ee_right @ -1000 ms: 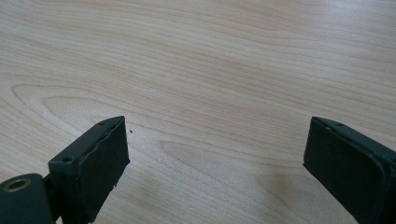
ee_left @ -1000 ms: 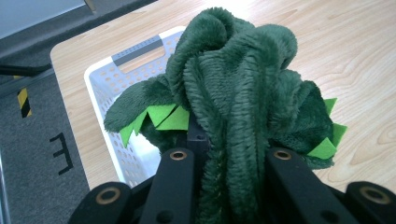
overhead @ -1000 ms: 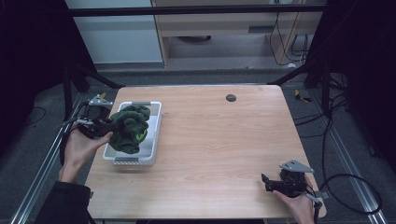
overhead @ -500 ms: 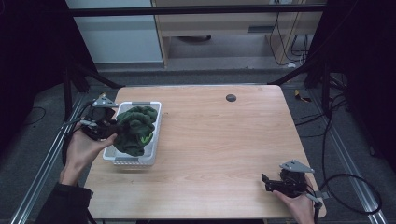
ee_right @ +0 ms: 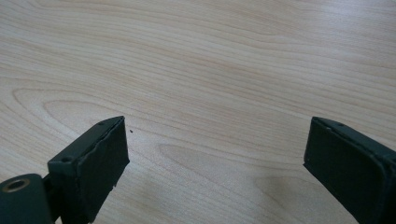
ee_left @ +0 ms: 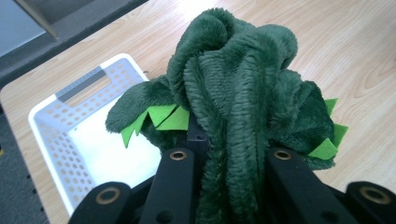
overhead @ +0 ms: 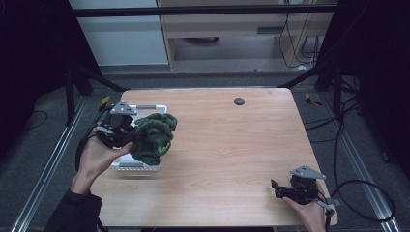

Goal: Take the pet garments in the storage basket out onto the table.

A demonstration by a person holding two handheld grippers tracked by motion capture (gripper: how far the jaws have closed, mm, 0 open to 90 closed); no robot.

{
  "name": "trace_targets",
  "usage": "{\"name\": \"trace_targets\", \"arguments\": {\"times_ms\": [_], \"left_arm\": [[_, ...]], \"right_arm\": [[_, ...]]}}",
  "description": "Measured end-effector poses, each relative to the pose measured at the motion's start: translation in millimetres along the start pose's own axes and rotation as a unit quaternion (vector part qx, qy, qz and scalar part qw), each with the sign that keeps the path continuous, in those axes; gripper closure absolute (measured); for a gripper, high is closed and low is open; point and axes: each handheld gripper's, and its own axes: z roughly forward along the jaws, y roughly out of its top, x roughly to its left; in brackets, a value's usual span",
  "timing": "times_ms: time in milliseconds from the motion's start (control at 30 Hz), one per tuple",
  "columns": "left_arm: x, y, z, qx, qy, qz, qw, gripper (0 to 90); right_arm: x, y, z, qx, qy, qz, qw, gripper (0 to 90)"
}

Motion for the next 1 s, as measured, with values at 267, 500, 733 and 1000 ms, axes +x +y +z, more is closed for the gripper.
{"name": "trace_targets", "arguments": {"times_ms": [267, 500, 733, 1000], "left_arm": [[-11.9, 7.6, 6.0, 0.001, -0.013, 0.013, 0.9998, 78.8], [-23.8, 12.7, 15.5, 0.003, -0.026, 0.026, 0.9993, 78.8], [-33.5, 15.9, 26.9, 0.007, -0.036, 0.034, 0.9988, 78.8], [-42.1, 18.2, 36.5, 0.012, -0.046, 0.044, 0.9979, 78.8]], "right_arm": [[-0.5, 0.0, 0.0, -0.002, 0.0, -0.002, 1.0, 6.3], [-0.3, 0.4, -1.0, -0.003, 0.0, 0.002, 1.0, 6.1], [-0.6, 0.6, -1.5, -0.007, -0.003, 0.002, 1.0, 6.0], [-0.7, 1.0, -2.1, -0.011, -0.004, 0.001, 0.9999, 5.8]]}}
